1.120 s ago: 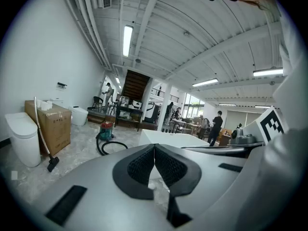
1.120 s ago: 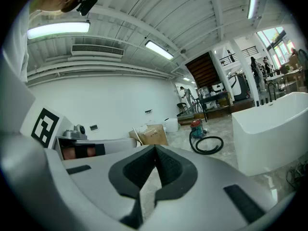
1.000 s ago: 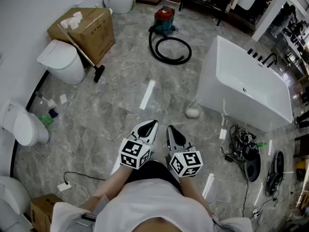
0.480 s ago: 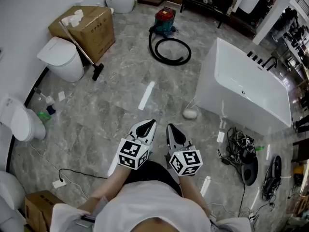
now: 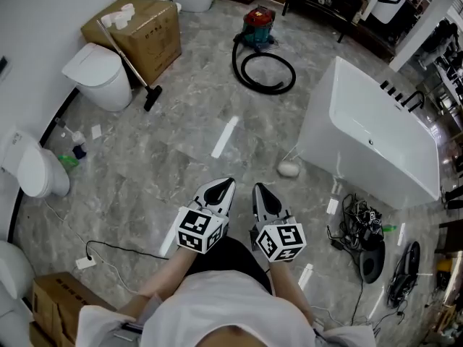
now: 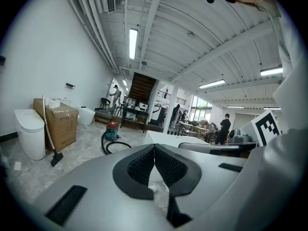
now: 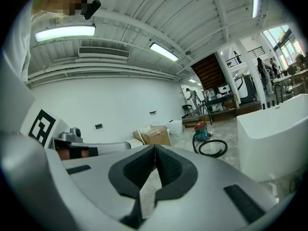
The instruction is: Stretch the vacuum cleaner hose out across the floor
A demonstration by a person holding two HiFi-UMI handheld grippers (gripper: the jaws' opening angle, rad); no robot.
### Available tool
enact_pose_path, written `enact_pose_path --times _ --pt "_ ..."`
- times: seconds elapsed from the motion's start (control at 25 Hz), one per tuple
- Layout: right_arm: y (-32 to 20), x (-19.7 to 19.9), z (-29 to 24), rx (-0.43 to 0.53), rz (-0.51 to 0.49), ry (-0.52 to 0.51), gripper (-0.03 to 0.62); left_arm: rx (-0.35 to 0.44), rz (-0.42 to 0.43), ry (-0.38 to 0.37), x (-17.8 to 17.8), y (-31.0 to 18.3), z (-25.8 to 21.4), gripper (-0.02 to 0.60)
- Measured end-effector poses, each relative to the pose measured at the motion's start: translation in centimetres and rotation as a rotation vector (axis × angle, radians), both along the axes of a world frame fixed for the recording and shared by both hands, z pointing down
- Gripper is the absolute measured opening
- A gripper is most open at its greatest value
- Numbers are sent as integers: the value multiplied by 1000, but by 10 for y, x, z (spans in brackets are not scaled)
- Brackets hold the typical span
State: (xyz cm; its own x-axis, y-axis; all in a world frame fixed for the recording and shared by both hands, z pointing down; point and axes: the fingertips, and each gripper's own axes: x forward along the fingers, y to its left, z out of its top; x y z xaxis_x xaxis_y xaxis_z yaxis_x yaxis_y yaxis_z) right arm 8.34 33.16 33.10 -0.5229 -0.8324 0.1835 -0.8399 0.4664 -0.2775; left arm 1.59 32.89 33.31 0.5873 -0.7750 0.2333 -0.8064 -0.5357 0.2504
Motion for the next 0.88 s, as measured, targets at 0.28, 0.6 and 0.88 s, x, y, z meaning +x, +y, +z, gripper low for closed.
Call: enact_pose_path --times 0.28,0.6,0.88 --pt "-31 4 12 -30 -12 7 14 -20 4 8 7 -39 11 8" --pt "-116 15 19 -43 5 8 14 -22 39 20 22 -129 19 8" --pt "-227 17 11 -53 28 18 14 -39 76 30 23 -241 15 8"
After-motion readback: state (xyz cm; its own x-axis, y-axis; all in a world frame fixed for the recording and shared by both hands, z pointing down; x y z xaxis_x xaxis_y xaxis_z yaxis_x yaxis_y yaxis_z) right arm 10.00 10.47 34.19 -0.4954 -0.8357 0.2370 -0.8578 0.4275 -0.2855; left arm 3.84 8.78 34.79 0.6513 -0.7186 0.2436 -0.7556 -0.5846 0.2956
